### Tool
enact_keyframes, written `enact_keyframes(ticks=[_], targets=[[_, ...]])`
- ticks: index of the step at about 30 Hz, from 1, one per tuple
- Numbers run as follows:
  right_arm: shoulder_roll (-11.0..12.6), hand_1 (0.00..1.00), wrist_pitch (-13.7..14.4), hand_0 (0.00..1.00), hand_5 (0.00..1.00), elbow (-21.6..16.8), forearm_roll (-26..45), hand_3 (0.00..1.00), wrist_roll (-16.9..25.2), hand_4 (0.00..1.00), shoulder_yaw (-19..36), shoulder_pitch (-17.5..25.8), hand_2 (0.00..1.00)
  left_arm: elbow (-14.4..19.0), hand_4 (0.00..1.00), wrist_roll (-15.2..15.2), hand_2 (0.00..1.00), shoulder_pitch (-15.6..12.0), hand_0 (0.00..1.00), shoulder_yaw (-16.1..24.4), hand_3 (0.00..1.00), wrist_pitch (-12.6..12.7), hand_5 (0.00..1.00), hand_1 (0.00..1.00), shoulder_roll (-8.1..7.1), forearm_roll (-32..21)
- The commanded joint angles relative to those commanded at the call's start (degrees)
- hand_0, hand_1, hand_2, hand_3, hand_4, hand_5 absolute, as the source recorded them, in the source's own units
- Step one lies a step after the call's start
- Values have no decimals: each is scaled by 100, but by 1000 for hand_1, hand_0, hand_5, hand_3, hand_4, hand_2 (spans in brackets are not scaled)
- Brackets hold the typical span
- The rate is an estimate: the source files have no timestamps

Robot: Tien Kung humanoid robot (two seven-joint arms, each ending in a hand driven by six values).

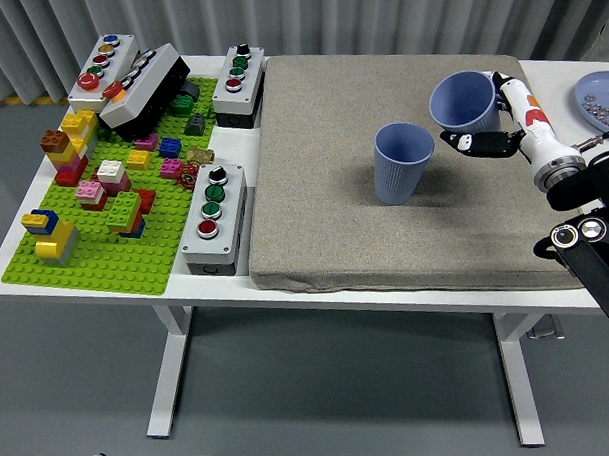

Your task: Pick cup pour cup place

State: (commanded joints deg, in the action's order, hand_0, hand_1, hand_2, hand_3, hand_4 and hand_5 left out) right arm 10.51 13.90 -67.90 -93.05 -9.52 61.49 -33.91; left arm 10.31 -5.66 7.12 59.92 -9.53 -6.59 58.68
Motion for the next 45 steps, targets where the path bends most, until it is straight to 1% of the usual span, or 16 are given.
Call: enact_keyframes(ticks=[3,7,12,21,28,45], targets=[[5,668,17,785,219,-19,-368,708,-66,811,10,0,559,0,623,0,882,4,835,4,791,0,998,810,-1,3],[-3,669,26,785,214,-61,-1035,708,-214,808,-55,-11,560,0,623,-2,882,5,835,4,791,-2,998,810,-3,10],[-29,670,8,785,213,-56,-1451,708,-311,805,-150,-42,560,0,623,-3,882,8,835,7,791,-1,998,810,-4,11],[-41,671,7,785,211,-67,-1811,704,-426,804,-229,-87,560,0,623,-4,882,17,835,4,791,0,998,810,-10,1],[-48,672,15,786,211,-150,-2101,704,-521,802,-279,-86,560,0,624,-8,882,8,836,9,790,0,998,809,-17,9],[-117,673,25,787,207,-255,-2265,698,-653,797,-498,-112,559,0,624,-15,881,-5,836,-5,790,-1,998,810,-32,-9]])
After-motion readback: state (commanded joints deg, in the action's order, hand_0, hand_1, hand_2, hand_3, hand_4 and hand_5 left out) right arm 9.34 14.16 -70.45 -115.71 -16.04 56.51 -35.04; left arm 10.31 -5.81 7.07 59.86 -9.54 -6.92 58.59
